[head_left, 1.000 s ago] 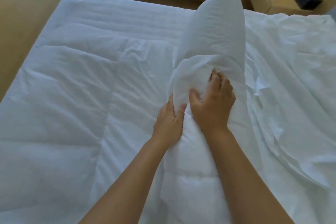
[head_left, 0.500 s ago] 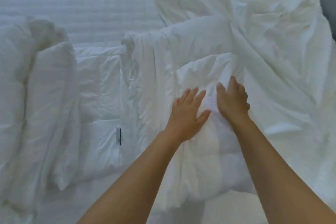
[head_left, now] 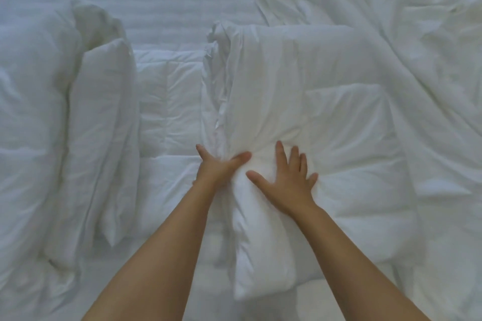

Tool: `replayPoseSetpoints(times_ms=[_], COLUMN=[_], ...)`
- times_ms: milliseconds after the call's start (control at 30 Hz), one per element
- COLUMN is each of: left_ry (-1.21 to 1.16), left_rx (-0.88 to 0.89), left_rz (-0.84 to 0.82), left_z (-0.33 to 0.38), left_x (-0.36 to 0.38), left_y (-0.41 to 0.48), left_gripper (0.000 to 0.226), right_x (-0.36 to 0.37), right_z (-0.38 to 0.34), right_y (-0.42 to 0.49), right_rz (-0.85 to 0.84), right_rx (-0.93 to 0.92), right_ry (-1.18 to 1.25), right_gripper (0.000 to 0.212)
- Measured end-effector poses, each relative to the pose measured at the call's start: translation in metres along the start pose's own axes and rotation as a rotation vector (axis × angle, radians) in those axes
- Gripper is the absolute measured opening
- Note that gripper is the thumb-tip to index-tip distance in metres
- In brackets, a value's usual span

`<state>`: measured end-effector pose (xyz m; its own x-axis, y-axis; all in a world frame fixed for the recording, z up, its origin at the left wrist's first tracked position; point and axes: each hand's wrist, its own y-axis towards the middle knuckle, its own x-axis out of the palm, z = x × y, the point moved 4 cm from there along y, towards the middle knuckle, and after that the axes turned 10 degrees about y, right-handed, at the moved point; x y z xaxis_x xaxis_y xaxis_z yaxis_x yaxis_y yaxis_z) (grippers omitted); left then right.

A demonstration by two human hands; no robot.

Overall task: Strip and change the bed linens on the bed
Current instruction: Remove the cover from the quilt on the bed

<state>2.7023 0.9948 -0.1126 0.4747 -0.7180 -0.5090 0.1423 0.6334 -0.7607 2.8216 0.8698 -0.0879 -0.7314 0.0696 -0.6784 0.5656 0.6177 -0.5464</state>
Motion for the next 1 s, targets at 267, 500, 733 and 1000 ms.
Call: replayPoseSetpoints(times_ms=[267,500,733,1000], left_ry=[-0.381,-0.370,-0.169,0.088], left_rx=[0.425,0.721,0.931,0.847], left_rz=[-0.267,-0.394,-0.341,-0.292], left_z=[0.053,0.168,0.304,0.340], left_x=[0.010,0.066,0.226,0.381], left_y=[-0.037,-0.136,-0.222,-0.247], left_gripper=[0.038,0.028,0.053,0.020], right_x=[-0.028,-0.147,-0.307,-0.381], right_z=[-0.001,0.050,0.187,0.359], right_y=[-0.023,-0.056,-0.057,-0.043], right_rz=[0.122,0.280,0.335,0.382], right_rx=[-0.113,-0.223,-0.286,0.163], right_ry=[0.256,0.662,0.690,0.459], right_gripper=[0.100,0.101,0.069,0.045])
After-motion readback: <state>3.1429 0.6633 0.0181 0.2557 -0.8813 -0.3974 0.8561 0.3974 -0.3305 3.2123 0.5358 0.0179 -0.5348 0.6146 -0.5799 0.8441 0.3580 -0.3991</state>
